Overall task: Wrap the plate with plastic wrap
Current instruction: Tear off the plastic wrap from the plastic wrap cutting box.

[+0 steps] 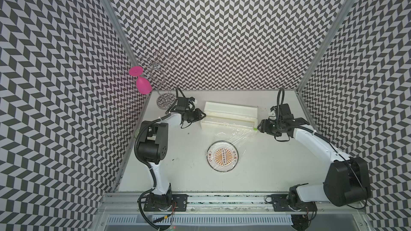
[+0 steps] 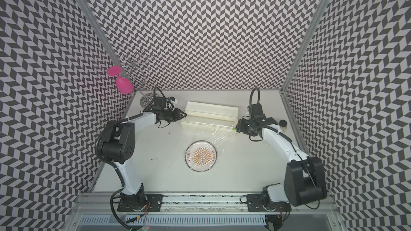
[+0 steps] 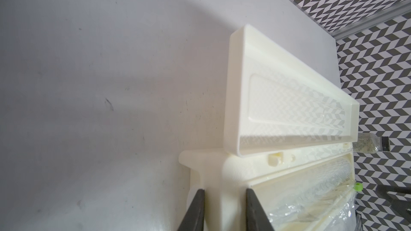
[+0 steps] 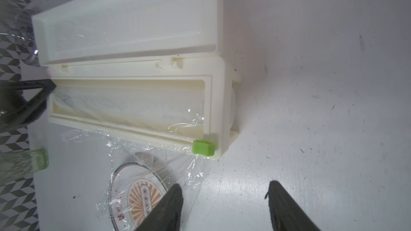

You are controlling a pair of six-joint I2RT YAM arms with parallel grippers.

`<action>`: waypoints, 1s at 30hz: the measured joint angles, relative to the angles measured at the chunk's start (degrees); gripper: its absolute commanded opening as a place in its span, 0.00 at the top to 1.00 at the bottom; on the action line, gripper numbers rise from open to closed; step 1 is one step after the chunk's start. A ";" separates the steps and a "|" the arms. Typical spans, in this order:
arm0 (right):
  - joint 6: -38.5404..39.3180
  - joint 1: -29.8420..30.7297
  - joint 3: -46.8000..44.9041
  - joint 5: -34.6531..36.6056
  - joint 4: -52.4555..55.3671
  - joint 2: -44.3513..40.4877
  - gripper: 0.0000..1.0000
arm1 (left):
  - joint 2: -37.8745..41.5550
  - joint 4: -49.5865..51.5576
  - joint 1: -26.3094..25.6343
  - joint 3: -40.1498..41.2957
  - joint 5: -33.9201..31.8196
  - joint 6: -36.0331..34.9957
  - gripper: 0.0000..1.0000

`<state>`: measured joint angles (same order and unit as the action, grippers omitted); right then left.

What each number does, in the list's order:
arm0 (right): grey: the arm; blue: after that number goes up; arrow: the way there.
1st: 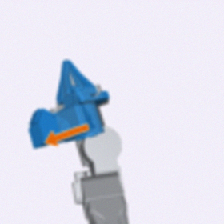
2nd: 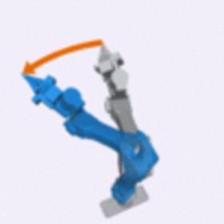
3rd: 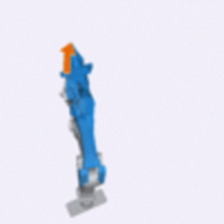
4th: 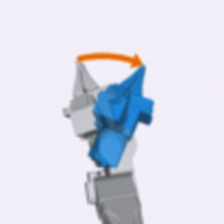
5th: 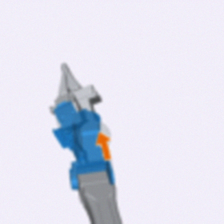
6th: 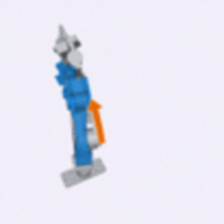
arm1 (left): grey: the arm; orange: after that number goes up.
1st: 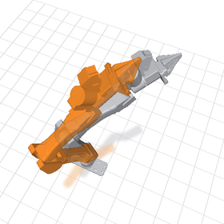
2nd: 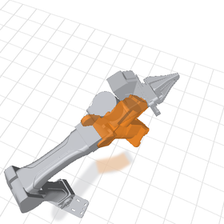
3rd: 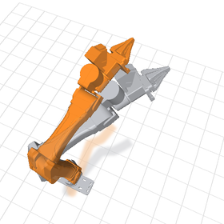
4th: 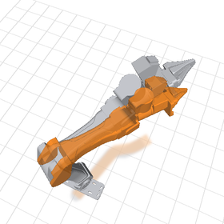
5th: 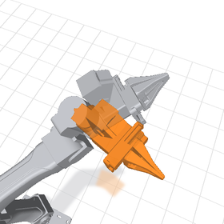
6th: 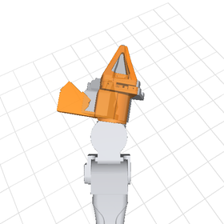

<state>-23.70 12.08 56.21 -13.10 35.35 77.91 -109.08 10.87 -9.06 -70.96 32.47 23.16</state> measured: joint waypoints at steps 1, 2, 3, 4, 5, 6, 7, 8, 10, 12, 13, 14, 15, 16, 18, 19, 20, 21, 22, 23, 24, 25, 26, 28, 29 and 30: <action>-0.85 0.02 -1.68 -0.87 -1.05 -1.42 0.43 | 0.76 1.01 0.07 0.02 -0.09 0.48 0.54; -1.66 0.02 -3.54 -1.90 -2.10 -2.73 0.45 | 1.77 1.68 0.11 0.07 -0.20 0.94 0.51; -2.99 0.00 -5.57 -2.91 -3.37 -3.91 0.47 | 3.32 2.25 0.11 0.15 -0.44 1.31 0.47; -4.00 0.02 -7.52 -4.02 -4.63 -4.70 0.48 | 5.40 2.56 0.13 0.52 -0.74 1.62 0.44; -5.01 0.02 -8.74 -4.79 -5.62 -4.90 0.49 | 7.50 2.73 0.20 1.05 -0.98 1.88 0.42; -6.12 0.02 -9.73 -5.44 -6.75 -4.63 0.51 | 10.43 2.78 0.22 1.95 -1.31 1.99 0.39; -6.67 0.02 -10.10 -5.99 -7.58 -4.09 0.52 | 12.76 2.75 0.24 2.82 -1.49 2.14 0.38; -7.30 0.07 -10.05 -6.64 -8.24 -3.15 0.52 | 15.30 2.75 0.26 3.91 -1.64 2.19 0.38; -7.78 0.81 -10.10 -7.41 -10.03 -1.66 0.49 | 19.47 2.80 0.31 6.51 -1.95 2.08 0.37; -8.52 2.86 -11.76 -8.24 -12.63 -2.34 0.45 | 23.93 3.17 0.33 11.02 -2.40 2.01 0.36; -8.76 3.67 -12.90 -8.76 -13.84 -3.08 0.45 | 25.79 3.23 0.33 13.44 -2.69 2.03 0.36; -8.98 4.48 -14.45 -9.53 -15.19 -3.98 0.45 | 28.04 3.37 0.26 16.52 -2.91 2.14 0.35; -9.14 5.16 -15.96 -10.16 -16.13 -4.74 0.45 | 30.49 3.56 -0.07 20.11 -3.26 2.34 0.35; -9.29 5.46 -17.00 -10.69 -16.76 -5.16 0.45 | 32.35 3.85 -0.48 22.93 -3.61 2.56 0.35; -9.44 5.53 -18.69 -11.04 -18.18 -5.33 0.46 | 35.85 4.20 -2.40 28.70 -4.28 3.56 0.35; -9.44 5.53 -19.19 -11.02 -18.75 -5.31 0.48 | 37.00 4.28 -3.39 30.91 -4.55 3.89 0.35; -9.46 5.53 -19.56 -10.99 -19.47 -5.31 0.49 | 38.16 4.28 -4.57 33.24 -4.70 4.61 0.35; -9.46 5.53 -19.93 -10.99 -20.46 -5.22 0.51 | 39.15 4.31 -5.75 35.34 -4.79 5.22 0.35; -9.49 5.55 -20.20 -11.06 -21.31 -5.09 0.53 | 39.91 4.31 -6.80 36.92 -4.98 5.75 0.35; -9.44 5.68 -20.52 -11.13 -22.38 -4.83 0.54 | 40.79 4.31 -7.91 38.53 -5.29 6.51 0.35; -9.40 5.92 -20.74 -11.13 -23.17 -4.55 0.56 | 41.64 4.26 -9.07 39.95 -5.79 7.23 0.36; -9.35 6.25 -20.92 -10.99 -23.82 -4.26 0.57 | 42.38 4.20 -10.19 40.98 -6.19 7.93 0.36; -9.40 6.58 -21.07 -10.91 -24.48 -4.02 0.60 | 43.21 4.09 -11.56 42.01 -6.67 8.85 0.36; -9.51 7.41 -21.42 -10.69 -25.79 -3.65 0.66 | 43.85 3.26 -13.79 43.30 -7.39 10.23 0.37; -9.77 7.80 -21.64 -10.49 -26.51 -3.50 0.70 | 43.80 2.49 -14.88 43.93 -7.54 11.04 0.38; -9.99 8.13 -21.86 -10.34 -27.08 -3.37 0.75 | 43.69 1.77 -15.80 44.52 -7.72 11.58 0.38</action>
<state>-33.69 20.21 34.35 -23.44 8.27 74.54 -65.39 12.64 -24.86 -26.44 24.75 34.74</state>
